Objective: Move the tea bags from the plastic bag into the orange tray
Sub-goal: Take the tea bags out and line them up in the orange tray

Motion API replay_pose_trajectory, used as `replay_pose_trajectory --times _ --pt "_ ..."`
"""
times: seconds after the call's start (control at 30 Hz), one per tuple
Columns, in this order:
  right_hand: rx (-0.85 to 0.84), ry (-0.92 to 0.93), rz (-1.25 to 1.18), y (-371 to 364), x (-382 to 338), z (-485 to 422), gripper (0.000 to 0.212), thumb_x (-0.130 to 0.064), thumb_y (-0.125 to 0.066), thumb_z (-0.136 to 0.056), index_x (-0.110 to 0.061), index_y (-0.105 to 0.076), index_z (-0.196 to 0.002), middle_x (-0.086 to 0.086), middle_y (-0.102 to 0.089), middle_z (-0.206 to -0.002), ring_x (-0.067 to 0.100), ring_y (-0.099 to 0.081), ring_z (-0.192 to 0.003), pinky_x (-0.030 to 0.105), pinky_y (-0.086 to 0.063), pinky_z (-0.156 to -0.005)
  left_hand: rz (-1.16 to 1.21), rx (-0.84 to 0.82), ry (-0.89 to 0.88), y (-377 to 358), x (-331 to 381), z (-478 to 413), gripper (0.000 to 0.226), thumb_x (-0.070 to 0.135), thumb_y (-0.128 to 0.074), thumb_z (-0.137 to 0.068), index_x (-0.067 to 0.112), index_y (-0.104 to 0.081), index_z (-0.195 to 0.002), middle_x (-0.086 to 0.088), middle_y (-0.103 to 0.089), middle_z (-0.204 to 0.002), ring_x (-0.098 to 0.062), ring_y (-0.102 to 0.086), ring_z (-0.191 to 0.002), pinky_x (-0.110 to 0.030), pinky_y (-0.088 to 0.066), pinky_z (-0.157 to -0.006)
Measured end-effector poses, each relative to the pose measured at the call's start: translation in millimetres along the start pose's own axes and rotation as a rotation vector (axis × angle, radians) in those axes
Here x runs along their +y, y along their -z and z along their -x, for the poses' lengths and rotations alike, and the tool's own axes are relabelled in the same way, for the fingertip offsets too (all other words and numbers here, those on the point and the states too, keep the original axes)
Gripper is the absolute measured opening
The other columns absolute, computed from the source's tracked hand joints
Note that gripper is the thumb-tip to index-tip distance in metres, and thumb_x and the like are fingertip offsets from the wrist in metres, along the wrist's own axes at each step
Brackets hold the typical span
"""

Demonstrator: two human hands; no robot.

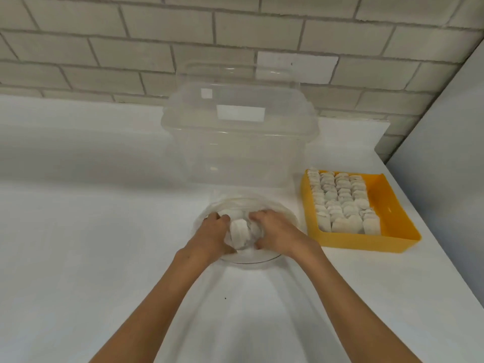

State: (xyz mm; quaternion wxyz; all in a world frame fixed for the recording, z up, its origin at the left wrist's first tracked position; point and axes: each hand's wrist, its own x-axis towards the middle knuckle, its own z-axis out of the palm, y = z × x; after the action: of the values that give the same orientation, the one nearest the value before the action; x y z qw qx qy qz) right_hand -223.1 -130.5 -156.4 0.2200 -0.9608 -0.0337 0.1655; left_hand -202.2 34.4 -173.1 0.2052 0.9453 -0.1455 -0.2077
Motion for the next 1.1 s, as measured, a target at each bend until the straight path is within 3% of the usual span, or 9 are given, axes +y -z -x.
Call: replay_pose_trajectory --times 0.17,0.37,0.47,0.57,0.67,0.8,0.9,1.0,1.1 --pt "0.025 -0.02 0.003 -9 -10 4 0.073 -0.026 -0.077 -0.072 -0.027 -0.045 -0.138 0.001 -0.042 -0.141 0.022 -0.038 -0.131 0.035 -0.032 -0.107 0.061 0.032 -0.065 -7 -8 -2 0.075 0.038 -0.077 -0.072 0.023 -0.041 -0.136 -0.006 -0.038 -0.133 -0.023 -0.034 -0.125 -0.029 -0.034 -0.1" --pt "0.189 -0.086 -0.198 -22 -20 -3 0.02 -0.025 -0.067 -0.082 -0.019 -0.064 -0.101 -0.004 -0.063 -0.1 0.017 -0.058 -0.102 0.038 -0.045 -0.093 0.291 0.134 -0.162 -14 -10 2 0.045 0.01 -0.071 -0.079 0.018 -0.055 -0.12 0.0 -0.048 -0.105 -0.017 -0.052 -0.101 -0.016 -0.04 -0.079" --pt "0.291 -0.102 -0.343 -18 -22 -4 0.004 -0.011 -0.065 -0.085 -0.013 -0.067 -0.085 -0.002 -0.066 -0.08 0.013 -0.062 -0.078 0.016 -0.05 -0.071 0.41 0.242 -0.16 -11 -10 4 0.033 0.001 -0.063 -0.083 0.017 -0.06 -0.111 0.0 -0.057 -0.101 -0.009 -0.054 -0.082 -0.006 -0.041 -0.068" --pt "0.411 -0.136 -0.455 -8 -26 -2 0.006 -0.011 -0.068 -0.084 -0.014 -0.066 -0.08 0.002 -0.066 -0.071 0.011 -0.061 -0.065 0.005 -0.041 -0.056 0.501 0.354 -0.172 -2 -9 10 0.031 -0.002 -0.058 -0.085 0.018 -0.062 -0.109 0.001 -0.06 -0.097 -0.008 -0.058 -0.079 -0.004 -0.043 -0.067" --pt "0.508 -0.108 -0.493 1 -31 2 0.007 -0.013 -0.072 -0.08 -0.016 -0.066 -0.077 0.0 -0.069 -0.067 0.013 -0.066 -0.065 0.014 -0.048 -0.063 0.646 0.353 -0.163 14 -7 18 0.024 0.005 -0.06 -0.086 0.02 -0.067 -0.103 0.008 -0.067 -0.094 -0.002 -0.062 -0.081 -0.006 -0.047 -0.074" --pt "0.477 0.011 -0.601 12 -48 7 0.006 -0.006 -0.071 -0.079 -0.012 -0.071 -0.079 -0.002 -0.069 -0.063 0.012 -0.065 -0.058 0.018 -0.052 -0.06 1.001 0.164 -0.166 28 -1 25 0.013 0.02 -0.065 -0.088 0.02 -0.07 -0.101 0.002 -0.073 -0.094 -0.006 -0.068 -0.091 -0.02 -0.054 -0.083" --pt "0.428 0.108 -0.567 16 -55 10 0.013 -0.004 -0.067 -0.082 -0.015 -0.075 -0.085 -0.003 -0.07 -0.068 0.003 -0.063 -0.061 0.01 -0.047 -0.059 1.182 0.106 -0.137 30 -3 24 0.024 0.029 -0.063 -0.091 0.009 -0.071 -0.102 -0.007 -0.073 -0.1 -0.017 -0.07 -0.096 -0.028 -0.055 -0.085" --pt "0.33 0.135 -0.626 15 -55 11 0.016 -0.006 -0.069 -0.082 -0.017 -0.074 -0.092 -0.006 -0.071 -0.073 -0.004 -0.064 -0.07 0.008 -0.046 -0.065 1.202 0.159 -0.113 30 -10 22 0.022 0.024 -0.062 -0.092 0.005 -0.07 -0.1 -0.01 -0.074 -0.095 -0.019 -0.071 -0.092 -0.024 -0.056 -0.078" --pt "0.36 0.015 -0.568 1 -51 5 0.015 -0.014 -0.072 -0.079 -0.022 -0.061 -0.087 -0.002 -0.07 -0.074 0.01 -0.065 -0.074 0.022 -0.049 -0.067 1.14 0.216 -0.096 31 -19 21 0.015 0.015 -0.059 -0.094 0.008 -0.072 -0.098 -0.007 -0.074 -0.09 -0.017 -0.07 -0.086 -0.021 -0.057 -0.074"
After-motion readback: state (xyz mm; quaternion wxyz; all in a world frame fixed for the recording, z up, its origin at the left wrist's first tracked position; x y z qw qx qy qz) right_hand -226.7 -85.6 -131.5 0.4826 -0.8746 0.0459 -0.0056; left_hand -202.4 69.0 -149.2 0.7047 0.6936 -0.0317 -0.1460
